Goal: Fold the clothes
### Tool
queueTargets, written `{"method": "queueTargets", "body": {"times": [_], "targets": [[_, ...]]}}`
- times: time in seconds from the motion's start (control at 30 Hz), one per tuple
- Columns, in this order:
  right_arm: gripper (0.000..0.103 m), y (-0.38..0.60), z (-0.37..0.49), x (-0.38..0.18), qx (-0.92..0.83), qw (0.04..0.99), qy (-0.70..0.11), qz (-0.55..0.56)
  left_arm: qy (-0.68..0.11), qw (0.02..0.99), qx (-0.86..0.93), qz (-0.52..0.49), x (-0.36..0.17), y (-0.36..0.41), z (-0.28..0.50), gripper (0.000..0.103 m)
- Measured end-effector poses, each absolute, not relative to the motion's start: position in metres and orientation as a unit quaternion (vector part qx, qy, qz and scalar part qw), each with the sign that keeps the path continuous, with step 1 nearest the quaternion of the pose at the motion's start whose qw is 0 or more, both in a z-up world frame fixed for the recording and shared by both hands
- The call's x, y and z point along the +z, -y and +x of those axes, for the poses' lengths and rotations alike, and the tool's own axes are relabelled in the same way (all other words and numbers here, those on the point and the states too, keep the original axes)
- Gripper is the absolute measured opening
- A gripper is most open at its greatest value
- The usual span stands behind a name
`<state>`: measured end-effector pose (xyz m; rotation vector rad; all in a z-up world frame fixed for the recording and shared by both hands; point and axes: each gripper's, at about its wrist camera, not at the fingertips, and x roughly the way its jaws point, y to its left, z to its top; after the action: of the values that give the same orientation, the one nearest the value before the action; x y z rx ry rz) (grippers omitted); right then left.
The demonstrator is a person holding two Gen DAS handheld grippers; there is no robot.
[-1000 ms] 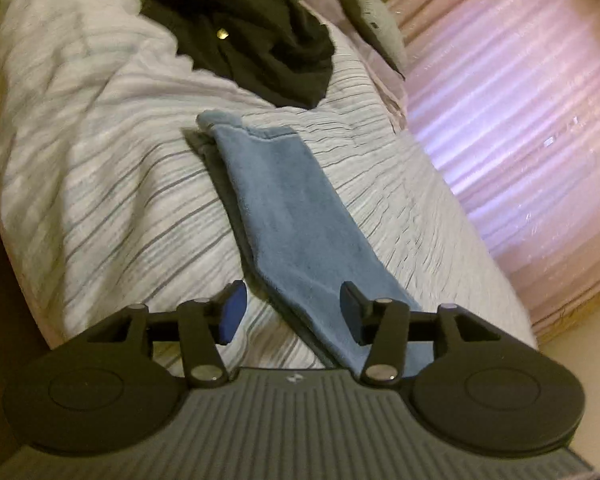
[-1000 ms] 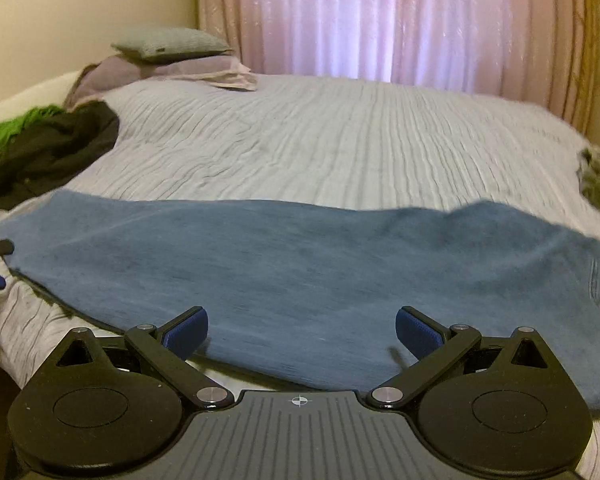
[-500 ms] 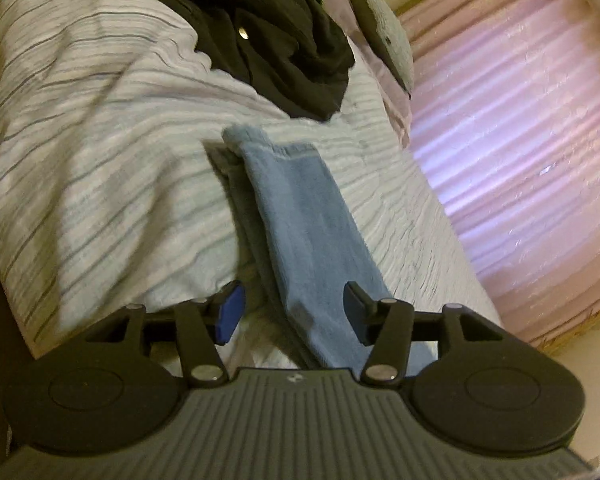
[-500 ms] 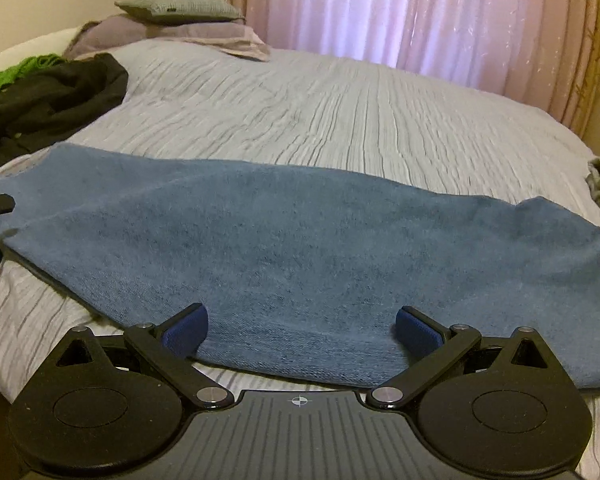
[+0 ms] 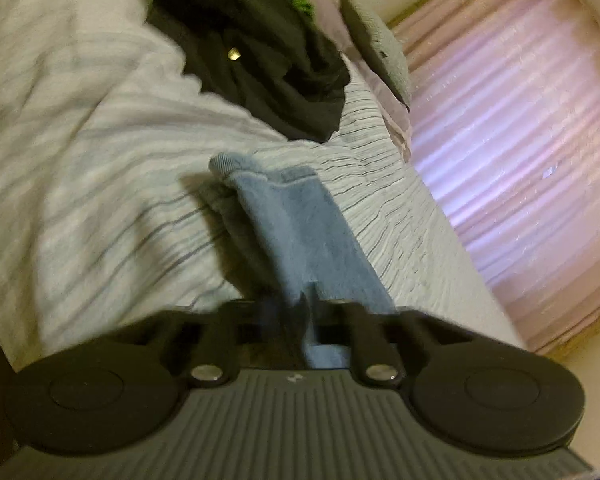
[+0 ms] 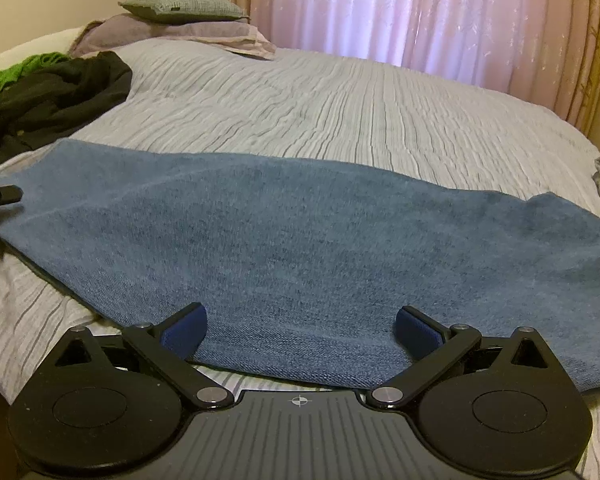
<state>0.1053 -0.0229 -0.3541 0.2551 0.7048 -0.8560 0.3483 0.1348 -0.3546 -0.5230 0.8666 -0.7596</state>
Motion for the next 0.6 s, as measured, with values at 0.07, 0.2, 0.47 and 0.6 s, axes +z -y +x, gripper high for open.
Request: {"method": "queueTargets", "body": {"times": [0.07, 0.2, 0.47, 0.6], "targets": [[0.103, 0.024, 0.106, -0.358, -0.405, 0.843, -0.334, 0.121, -0.394, 0.81, -0.368, -0.234, -0.347, -0.132, 0.347, 0.005], [0.103, 0.038, 0.077, -0.345, -0.407, 0.845, -0.303, 0.17, -0.34, 0.825, -0.41, -0.188, -0.311, -0.115, 0.33, 0.004], [0.103, 0.076, -0.007, -0.31, -0.423, 0.833, -0.214, 0.283, -0.202, 0.791, -0.57, -0.093, -0.215, -0.056, 0.227, 0.005], [0.103, 0.098, -0.091, -0.294, -0.484, 0.799, -0.137, 0.329, -0.154, 0.726, -0.669, -0.036, -0.198, -0.017, 0.14, 0.006]]}}
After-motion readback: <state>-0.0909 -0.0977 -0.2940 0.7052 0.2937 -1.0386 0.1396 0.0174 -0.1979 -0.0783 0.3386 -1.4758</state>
